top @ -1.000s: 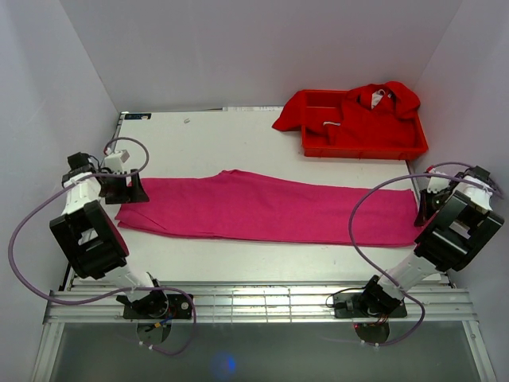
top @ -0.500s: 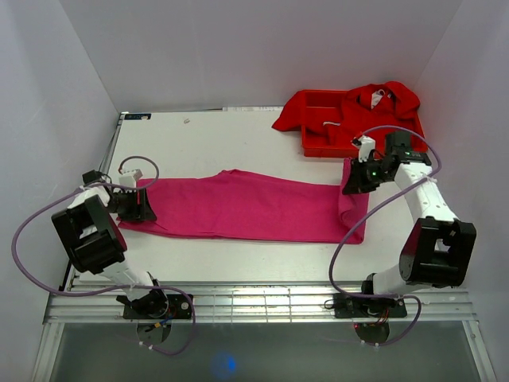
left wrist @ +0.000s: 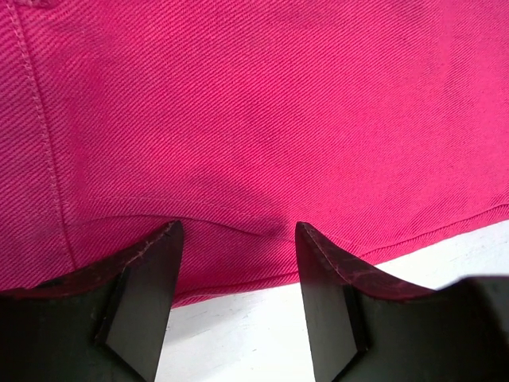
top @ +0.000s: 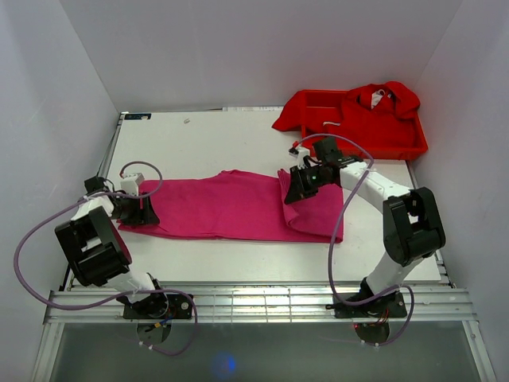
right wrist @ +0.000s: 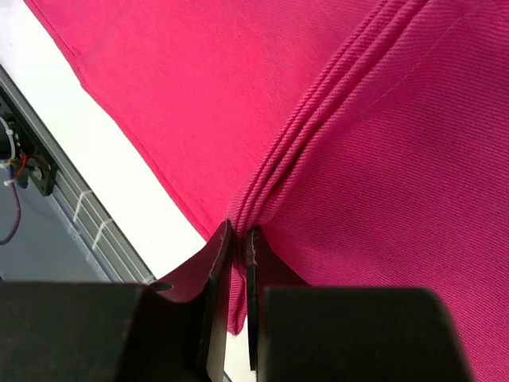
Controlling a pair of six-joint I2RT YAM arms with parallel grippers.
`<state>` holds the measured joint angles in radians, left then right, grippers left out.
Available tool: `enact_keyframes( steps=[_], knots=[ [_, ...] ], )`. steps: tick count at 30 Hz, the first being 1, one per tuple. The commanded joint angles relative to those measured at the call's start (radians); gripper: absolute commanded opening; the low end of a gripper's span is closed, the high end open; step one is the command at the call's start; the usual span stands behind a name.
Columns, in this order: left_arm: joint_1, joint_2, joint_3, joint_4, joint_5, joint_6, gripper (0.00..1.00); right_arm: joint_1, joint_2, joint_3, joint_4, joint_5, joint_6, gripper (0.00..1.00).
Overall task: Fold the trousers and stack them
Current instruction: Fold the trousers
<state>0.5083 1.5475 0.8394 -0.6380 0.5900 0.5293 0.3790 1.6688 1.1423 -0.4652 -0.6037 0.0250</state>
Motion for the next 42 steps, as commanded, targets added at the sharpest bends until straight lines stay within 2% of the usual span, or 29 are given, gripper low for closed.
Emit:
enact_keyframes(
  steps=[1, 9, 15, 23, 31, 42],
  knots=[
    [-0.004, -0.018, -0.043, -0.025, -0.015, -0.017, 0.7, 0.046, 0.015, 0.013, 0.134, 0.011, 0.125, 0.08],
    [-0.004, -0.027, -0.069, -0.012, -0.048, -0.023, 0.78, 0.165, 0.134, 0.1, 0.148, 0.097, 0.228, 0.08],
    [-0.004, -0.024, -0.082, -0.011, -0.048, -0.011, 0.78, 0.193, 0.158, 0.12, 0.209, 0.099, 0.315, 0.08],
    [-0.004, -0.015, -0.098, 0.003, -0.058, -0.005, 0.78, 0.245, 0.201, 0.224, 0.197, 0.139, 0.372, 0.08],
    [-0.005, -0.001, -0.108, 0.008, -0.061, 0.003, 0.79, 0.294, 0.311, 0.301, 0.221, 0.081, 0.431, 0.08],
    [-0.004, 0.006, -0.132, 0.026, -0.067, 0.009, 0.79, 0.348, 0.378, 0.369, 0.237, 0.07, 0.497, 0.08]
  ],
)
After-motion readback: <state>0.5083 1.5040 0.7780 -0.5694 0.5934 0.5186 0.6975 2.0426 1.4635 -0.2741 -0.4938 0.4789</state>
